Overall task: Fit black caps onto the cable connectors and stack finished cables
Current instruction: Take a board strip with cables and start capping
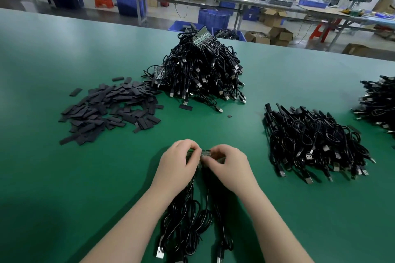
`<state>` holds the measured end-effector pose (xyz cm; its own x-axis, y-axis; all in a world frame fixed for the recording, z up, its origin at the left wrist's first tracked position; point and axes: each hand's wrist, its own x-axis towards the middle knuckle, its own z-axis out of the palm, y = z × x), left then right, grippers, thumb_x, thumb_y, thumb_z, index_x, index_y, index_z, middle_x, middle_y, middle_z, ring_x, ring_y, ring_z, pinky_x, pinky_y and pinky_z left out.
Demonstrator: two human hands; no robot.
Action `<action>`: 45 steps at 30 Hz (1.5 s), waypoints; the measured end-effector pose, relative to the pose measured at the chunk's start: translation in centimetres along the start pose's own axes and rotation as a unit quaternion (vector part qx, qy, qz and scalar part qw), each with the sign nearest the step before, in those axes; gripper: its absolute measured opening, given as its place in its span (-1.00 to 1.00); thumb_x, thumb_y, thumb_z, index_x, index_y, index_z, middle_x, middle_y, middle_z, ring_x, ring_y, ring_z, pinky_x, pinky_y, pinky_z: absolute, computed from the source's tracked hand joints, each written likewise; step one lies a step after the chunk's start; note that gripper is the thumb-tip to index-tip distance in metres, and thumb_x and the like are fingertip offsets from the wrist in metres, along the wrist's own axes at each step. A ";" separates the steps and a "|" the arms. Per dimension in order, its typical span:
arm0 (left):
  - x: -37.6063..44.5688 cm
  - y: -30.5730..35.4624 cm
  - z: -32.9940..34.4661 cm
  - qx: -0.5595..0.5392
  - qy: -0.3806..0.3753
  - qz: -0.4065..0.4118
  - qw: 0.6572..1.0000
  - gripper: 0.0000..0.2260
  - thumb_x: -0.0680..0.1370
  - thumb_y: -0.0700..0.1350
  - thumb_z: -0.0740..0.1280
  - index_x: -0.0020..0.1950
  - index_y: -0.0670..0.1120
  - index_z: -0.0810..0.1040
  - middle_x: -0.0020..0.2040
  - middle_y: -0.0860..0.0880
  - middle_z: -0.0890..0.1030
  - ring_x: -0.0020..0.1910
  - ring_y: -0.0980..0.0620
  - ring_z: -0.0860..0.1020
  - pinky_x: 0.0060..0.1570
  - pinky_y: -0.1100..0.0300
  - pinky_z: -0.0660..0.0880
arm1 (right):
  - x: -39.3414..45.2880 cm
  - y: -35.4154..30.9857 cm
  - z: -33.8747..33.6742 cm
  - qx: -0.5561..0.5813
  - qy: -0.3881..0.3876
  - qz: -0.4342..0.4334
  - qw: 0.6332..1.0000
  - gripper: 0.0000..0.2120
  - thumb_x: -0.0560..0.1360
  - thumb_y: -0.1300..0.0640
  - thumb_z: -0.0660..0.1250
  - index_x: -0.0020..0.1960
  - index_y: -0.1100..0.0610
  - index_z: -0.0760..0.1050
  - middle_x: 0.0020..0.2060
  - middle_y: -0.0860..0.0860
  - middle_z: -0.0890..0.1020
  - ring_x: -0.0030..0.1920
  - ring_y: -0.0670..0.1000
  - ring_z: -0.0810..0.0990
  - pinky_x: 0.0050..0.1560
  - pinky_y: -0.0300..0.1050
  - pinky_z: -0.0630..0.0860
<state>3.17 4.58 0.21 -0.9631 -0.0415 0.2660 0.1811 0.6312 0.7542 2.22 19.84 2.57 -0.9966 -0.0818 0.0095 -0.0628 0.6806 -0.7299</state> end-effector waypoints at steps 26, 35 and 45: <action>-0.3 1.3 -0.1 -0.261 -0.003 -0.093 0.961 -0.65 0.42 -0.23 0.50 0.04 0.12 0.47 -0.24 0.03 0.69 -0.43 0.03 0.51 -0.38 0.19 0.45 | -1.1 1.3 1.3 0.262 0.112 0.003 0.958 -0.87 0.46 0.18 0.50 -0.25 0.04 0.63 -0.34 -0.12 0.68 -0.32 -0.19 0.57 -0.23 -0.36 0.48; -0.4 1.2 -0.3 -0.280 -0.033 -0.094 0.955 -0.65 0.41 -0.11 0.45 0.11 0.19 0.49 -0.16 0.02 0.65 -0.26 0.13 0.56 -0.17 0.13 0.53 | -1.4 1.2 1.3 0.285 0.099 0.003 0.953 -0.92 0.47 0.16 0.48 -0.17 0.00 0.67 -0.24 -0.11 0.72 -0.19 -0.14 0.67 -0.14 -0.36 0.53; -0.5 1.1 -0.1 -0.246 -0.004 -0.098 0.964 -0.67 0.43 -0.21 0.49 0.04 0.12 0.48 -0.22 0.05 0.68 -0.43 0.17 0.49 -0.35 0.31 0.44 | -1.2 0.9 1.3 0.269 0.108 0.021 0.957 -0.90 0.45 0.15 0.51 -0.22 0.04 0.64 -0.30 -0.12 0.70 -0.29 -0.20 0.61 -0.23 -0.40 0.49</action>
<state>3.85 5.23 0.99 -0.9896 -0.1153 0.0856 0.0654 0.1685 0.9835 3.39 19.63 0.98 -0.9890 0.1297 0.0714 -0.0441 0.2024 -0.9783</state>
